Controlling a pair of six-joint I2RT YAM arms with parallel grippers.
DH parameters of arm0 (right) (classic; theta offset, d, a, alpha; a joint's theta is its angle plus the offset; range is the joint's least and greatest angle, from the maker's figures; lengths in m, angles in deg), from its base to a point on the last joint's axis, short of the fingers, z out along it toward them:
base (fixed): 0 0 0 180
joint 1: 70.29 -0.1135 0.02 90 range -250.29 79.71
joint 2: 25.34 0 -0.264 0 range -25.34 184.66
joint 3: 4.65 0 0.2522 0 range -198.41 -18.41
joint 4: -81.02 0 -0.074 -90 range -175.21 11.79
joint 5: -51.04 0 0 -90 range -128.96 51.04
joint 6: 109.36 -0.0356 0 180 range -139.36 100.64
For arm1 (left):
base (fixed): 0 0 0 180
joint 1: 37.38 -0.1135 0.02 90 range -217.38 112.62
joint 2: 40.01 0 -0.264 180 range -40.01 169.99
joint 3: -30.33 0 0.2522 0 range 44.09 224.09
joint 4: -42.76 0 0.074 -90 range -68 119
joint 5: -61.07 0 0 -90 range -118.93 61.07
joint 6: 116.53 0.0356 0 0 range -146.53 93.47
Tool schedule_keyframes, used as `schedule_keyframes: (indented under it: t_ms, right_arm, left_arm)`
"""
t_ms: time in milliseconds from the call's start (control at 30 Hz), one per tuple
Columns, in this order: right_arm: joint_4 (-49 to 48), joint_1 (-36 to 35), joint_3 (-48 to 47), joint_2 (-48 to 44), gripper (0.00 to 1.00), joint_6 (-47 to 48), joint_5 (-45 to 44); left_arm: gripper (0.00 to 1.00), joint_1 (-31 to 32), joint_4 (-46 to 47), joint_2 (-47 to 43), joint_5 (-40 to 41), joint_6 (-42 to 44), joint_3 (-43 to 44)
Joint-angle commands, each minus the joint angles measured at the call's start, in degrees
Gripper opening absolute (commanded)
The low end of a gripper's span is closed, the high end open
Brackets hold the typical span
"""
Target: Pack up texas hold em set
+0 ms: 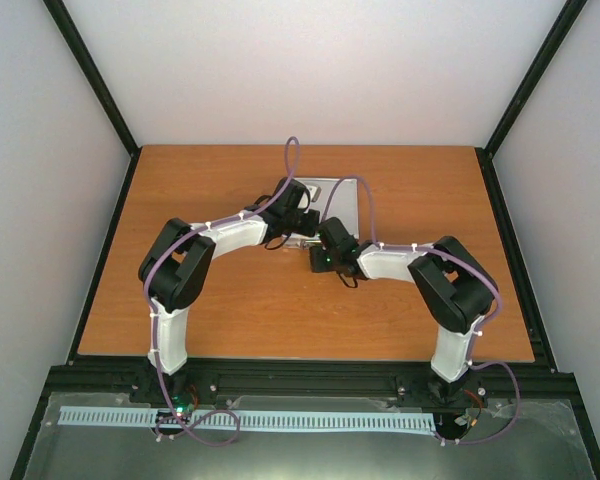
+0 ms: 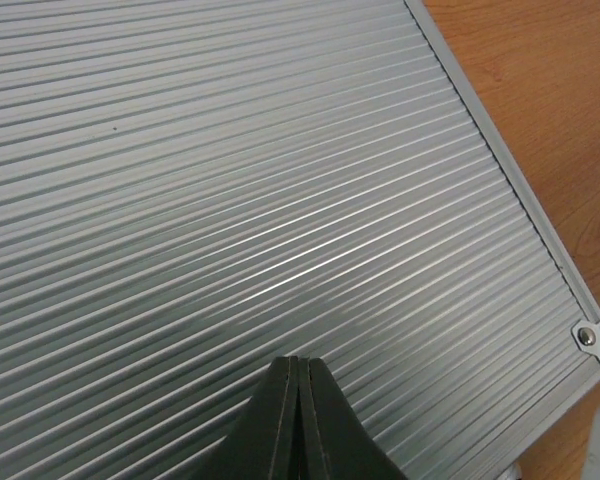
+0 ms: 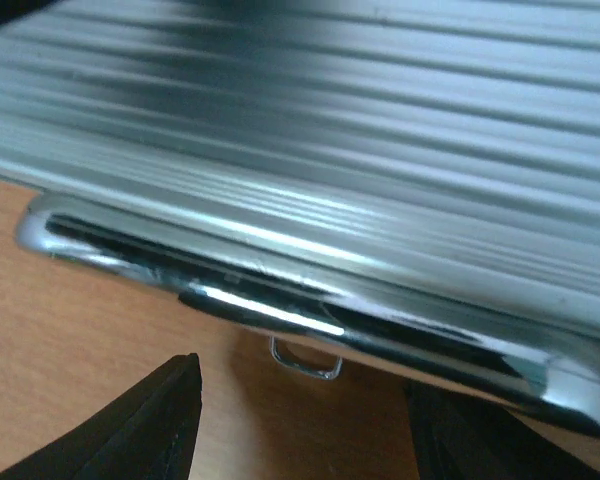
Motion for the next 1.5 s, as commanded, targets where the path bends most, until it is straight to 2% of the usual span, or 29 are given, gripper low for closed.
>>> schedule_keyframes:
  t_ms: [0, 167, 367, 433, 533, 600, 800, 1133, 1467]
  right_arm:
    - [-3.4, -0.6, 1.4, 5.7, 0.58, -2.2, -7.6]
    - [-5.9, -0.7, 0.6, 8.0, 0.57, -2.0, -5.4]
    - [-8.4, -0.7, 2.6, 6.0, 0.50, -4.0, 0.7]
    - [-7.8, -0.6, 2.7, 5.2, 0.41, -5.3, 2.6]
    - [-6.1, -0.7, 2.8, 4.4, 0.22, -6.4, 3.3]
    - [-5.1, -0.6, 3.0, 3.7, 0.18, -6.5, 2.4]
    - [-1.1, -0.7, 1.0, 2.4, 0.18, -4.7, 3.4]
    - [15.3, -0.6, -9.1, -1.1, 0.37, -1.7, 6.5]
    - [10.0, 0.4, -7.6, -1.7, 0.37, -1.7, 5.8]
  left_arm:
    - [0.01, 0.5, -14.6, 4.6, 1.3, 1.2, -4.8]
    - [0.01, 0.5, -14.4, 4.1, 1.5, 1.2, -5.4]
    - [0.01, 0.5, -14.2, 4.1, 1.7, 1.1, -6.0]
    - [0.01, 0.4, -14.0, 4.3, 1.5, 1.1, -6.1]
    - [0.01, 0.5, -13.8, 4.3, 1.5, 1.0, -6.4]
    - [0.01, 0.5, -13.7, 4.2, 1.5, 1.0, -6.5]
    - [0.01, 0.5, -13.5, 4.1, 1.6, 1.0, -6.7]
    - [0.01, 0.5, -12.3, 3.9, 1.4, 0.5, -7.9]
    - [0.01, 0.5, -11.8, 3.3, 1.3, 0.7, -8.7]
